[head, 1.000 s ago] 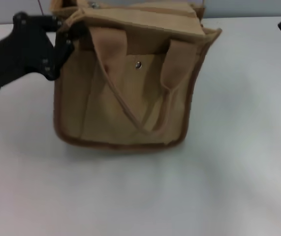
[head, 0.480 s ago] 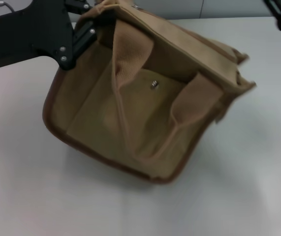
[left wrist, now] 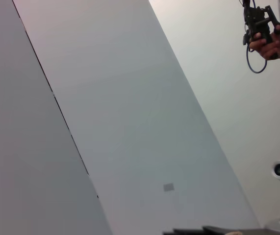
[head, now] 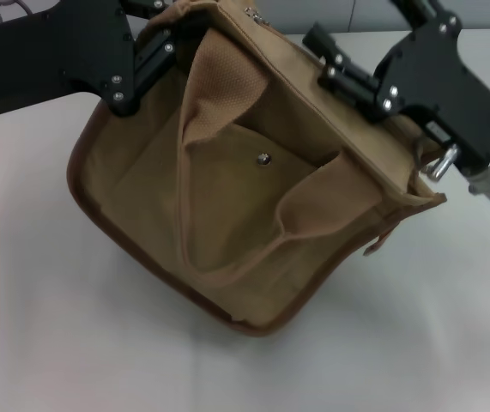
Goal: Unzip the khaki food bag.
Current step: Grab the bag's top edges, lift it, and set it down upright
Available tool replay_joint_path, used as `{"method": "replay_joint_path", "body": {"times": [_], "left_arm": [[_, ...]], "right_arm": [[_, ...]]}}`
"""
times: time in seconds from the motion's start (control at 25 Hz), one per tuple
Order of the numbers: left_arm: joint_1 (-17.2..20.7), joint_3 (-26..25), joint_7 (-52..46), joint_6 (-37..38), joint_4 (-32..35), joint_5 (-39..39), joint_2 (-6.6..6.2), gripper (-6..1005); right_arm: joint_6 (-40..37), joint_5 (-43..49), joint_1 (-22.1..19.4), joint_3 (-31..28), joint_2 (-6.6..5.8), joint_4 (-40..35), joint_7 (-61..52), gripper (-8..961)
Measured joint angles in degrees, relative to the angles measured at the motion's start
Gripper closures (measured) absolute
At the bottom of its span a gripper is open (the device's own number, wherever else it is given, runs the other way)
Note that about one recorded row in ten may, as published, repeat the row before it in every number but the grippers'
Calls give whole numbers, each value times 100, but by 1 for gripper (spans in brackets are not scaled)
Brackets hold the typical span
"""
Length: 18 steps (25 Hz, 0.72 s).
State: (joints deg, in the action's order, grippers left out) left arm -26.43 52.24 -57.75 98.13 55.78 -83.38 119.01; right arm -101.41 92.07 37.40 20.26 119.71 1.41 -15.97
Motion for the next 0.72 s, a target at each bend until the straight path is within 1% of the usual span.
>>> {"method": "replay_joint_path", "body": {"times": [0.12,0.24,0.28,0.32,0.36,0.4,0.56,0.72], "left_arm": [[7,67,26,-56,-3,3,6,930],[8,159,32,-103,-5,26,7,926],[22,354,35,-220,-3,107,6,925],[22,354,35,-220,-3,107,6,924],[38,516,43,-317,1,183,-7,922],[41,569,47,-341,1,204,-12,921],[45,623,88,-349,6,218,-13,916],[32,641,106,-349,16,222,-11,911]], "right_arm": [[141,36,-58,132,0,-9,1,233],[296,112,-21,302,-1,-33,3,238],[410,141,21,377,-1,-27,30,239],[410,141,21,377,-1,-27,30,240],[463,141,41,374,-1,-1,81,242],[528,136,64,361,1,39,164,243],[811,103,238,325,12,193,415,249],[847,117,292,325,12,252,442,254]]}}
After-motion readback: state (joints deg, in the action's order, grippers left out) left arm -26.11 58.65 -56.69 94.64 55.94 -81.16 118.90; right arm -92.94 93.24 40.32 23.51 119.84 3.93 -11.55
